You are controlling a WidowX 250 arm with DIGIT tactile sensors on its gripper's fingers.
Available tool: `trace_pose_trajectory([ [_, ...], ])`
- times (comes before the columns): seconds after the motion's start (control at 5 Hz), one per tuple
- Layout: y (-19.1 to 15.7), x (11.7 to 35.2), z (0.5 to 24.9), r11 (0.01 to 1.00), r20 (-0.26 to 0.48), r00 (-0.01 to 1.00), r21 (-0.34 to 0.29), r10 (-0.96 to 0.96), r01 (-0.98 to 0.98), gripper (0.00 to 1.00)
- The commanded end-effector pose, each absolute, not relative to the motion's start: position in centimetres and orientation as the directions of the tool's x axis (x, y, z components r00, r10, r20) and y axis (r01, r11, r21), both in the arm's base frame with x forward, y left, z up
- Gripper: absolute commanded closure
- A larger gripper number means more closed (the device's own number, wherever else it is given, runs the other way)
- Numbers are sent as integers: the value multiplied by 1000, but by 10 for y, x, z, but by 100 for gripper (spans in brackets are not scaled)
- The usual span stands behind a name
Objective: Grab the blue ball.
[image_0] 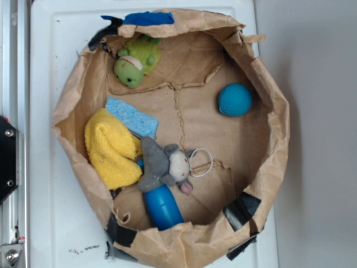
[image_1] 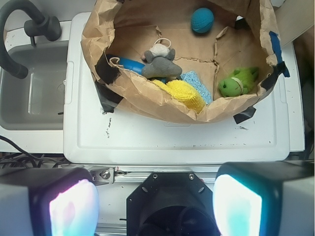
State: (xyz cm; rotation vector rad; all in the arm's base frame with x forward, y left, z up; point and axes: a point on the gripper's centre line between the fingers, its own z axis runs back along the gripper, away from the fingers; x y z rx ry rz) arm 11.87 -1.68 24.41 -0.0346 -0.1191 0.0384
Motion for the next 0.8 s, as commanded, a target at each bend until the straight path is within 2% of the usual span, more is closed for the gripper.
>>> trace_pose_trajectory([
  [0.0,-17,119,244,999,118,992,-37,40,-36,0],
  [0.2,-10,159,235,994,140,984,-16,106,-105,0],
  [0.4,-4,192,220,991,129,982,-4,136,-137,0],
  [0.6,8,219,210,989,128,981,-42,146,-141,0],
])
